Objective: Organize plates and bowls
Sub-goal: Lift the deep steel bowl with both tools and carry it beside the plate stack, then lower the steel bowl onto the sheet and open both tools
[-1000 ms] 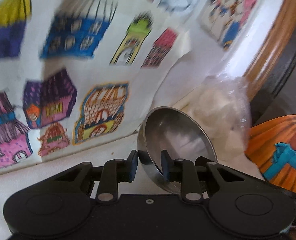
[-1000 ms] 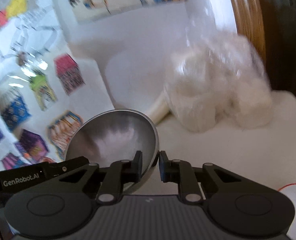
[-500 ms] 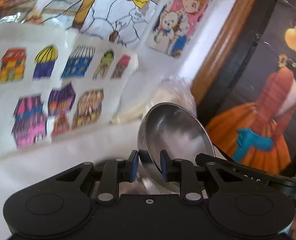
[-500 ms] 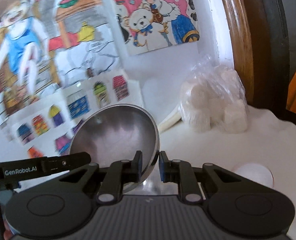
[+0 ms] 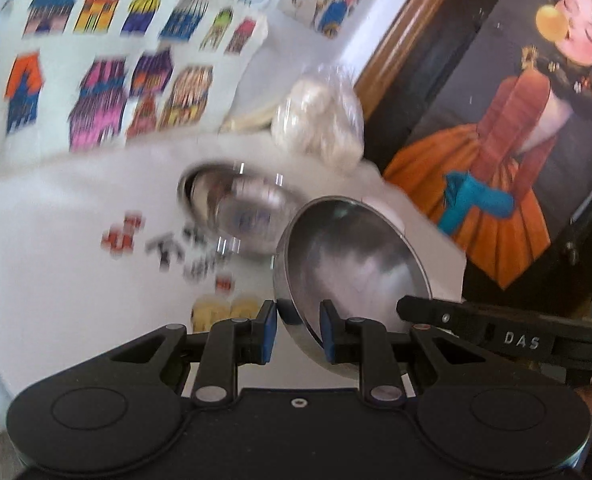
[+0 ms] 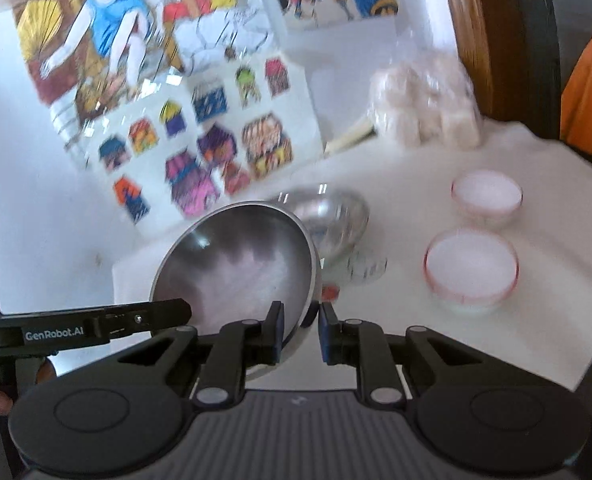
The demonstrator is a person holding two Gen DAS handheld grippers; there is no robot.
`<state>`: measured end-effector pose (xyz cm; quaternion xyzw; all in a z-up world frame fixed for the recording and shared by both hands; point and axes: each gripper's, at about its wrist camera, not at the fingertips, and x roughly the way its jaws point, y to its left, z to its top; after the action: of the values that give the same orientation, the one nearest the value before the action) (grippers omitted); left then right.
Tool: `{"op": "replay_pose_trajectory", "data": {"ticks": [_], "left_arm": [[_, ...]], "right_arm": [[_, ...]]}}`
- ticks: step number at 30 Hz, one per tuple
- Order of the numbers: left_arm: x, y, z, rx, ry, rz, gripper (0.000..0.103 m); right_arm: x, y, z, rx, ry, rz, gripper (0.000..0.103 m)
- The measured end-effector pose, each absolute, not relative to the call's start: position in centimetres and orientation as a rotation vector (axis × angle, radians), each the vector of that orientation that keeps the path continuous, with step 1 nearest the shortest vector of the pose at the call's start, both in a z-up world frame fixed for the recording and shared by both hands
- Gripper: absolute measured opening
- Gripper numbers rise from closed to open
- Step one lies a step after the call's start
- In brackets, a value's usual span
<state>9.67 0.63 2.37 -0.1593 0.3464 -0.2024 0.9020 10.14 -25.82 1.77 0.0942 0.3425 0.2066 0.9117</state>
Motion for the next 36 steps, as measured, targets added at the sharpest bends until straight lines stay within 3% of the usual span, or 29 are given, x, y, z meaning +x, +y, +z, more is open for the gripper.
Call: {"op": "replay_pose_trajectory", "data": {"ticks": [17, 29, 36], "left_arm": [[6.4, 1.1, -1.1, -0.293, 0.878, -0.419, 0.024], [7.4, 1.2, -1.2, -0.326, 0.901, -0.407, 0.025], [7.4, 2.1, -0.2, -0.34, 0.858, -0.348, 0.053]], "right_arm": [[6.4, -25.5, -1.9, 0.192, 0.902, 0.461, 0.022], [6.9, -26.0, -1.9, 0.225, 0.912, 0.479, 0.024], [6.9, -26.3, -1.7, 0.221, 0.884, 0.473, 0.03]]}}
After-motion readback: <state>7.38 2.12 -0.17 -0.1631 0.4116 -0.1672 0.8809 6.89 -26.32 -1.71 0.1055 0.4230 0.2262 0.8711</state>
